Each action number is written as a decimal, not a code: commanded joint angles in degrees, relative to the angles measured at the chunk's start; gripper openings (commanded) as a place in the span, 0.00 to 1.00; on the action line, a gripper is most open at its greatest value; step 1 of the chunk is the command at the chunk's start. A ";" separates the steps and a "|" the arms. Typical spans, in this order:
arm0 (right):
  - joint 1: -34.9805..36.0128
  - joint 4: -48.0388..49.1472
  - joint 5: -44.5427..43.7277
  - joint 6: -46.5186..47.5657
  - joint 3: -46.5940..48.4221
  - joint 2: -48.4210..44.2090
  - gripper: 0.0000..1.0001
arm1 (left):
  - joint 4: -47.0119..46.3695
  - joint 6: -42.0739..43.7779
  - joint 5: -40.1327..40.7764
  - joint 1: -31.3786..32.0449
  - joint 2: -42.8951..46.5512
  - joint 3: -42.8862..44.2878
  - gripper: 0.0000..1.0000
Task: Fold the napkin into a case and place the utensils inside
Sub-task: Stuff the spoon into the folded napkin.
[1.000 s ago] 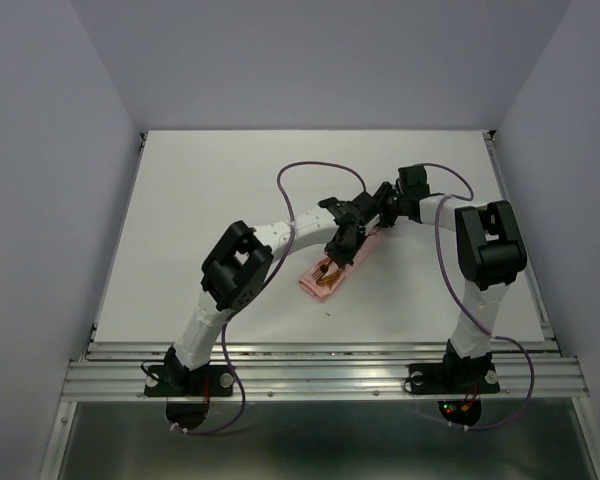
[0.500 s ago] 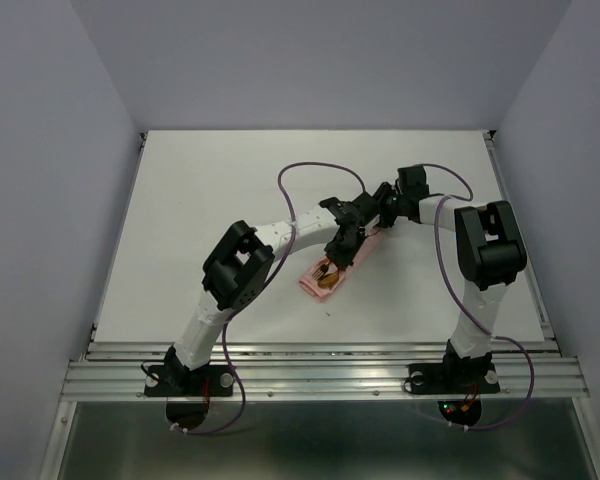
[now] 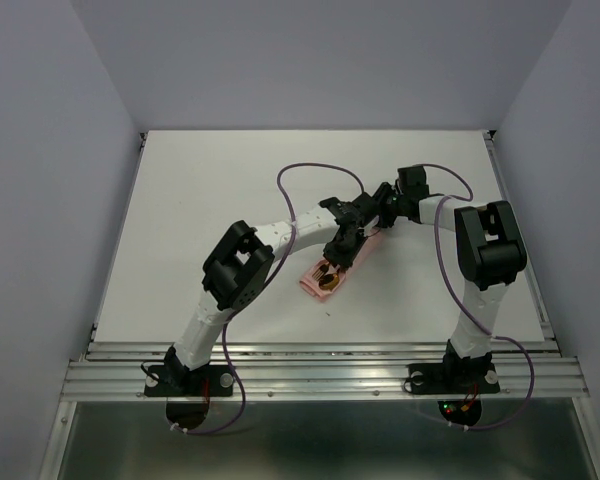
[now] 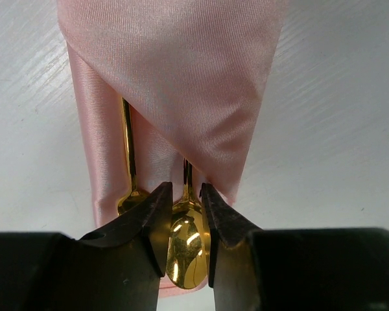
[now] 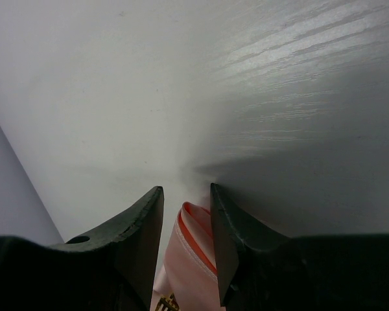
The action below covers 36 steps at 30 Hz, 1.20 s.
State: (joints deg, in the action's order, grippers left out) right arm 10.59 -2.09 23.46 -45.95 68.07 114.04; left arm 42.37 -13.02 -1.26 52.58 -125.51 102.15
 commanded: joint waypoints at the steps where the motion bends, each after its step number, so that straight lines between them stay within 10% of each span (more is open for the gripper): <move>1: 0.57 -0.55 -0.70 0.34 -1.10 -0.57 0.41 | 0.43 -0.08 0.03 0.42 2.03 0.16 0.35; 17: 0.57 -0.64 -0.52 0.43 -1.01 -0.75 0.41 | 0.52 0.97 2.58 0.42 0.54 2.09 0.11; 36: 0.57 -0.73 -0.61 0.51 -1.01 -0.40 0.41 | -1.24 0.27 -0.94 0.42 2.29 -0.63 0.35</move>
State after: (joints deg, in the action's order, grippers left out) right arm 10.59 -2.09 23.59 -45.93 68.07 114.04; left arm 41.58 -12.62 -0.99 52.58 -125.51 102.00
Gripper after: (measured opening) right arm 0.410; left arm 0.328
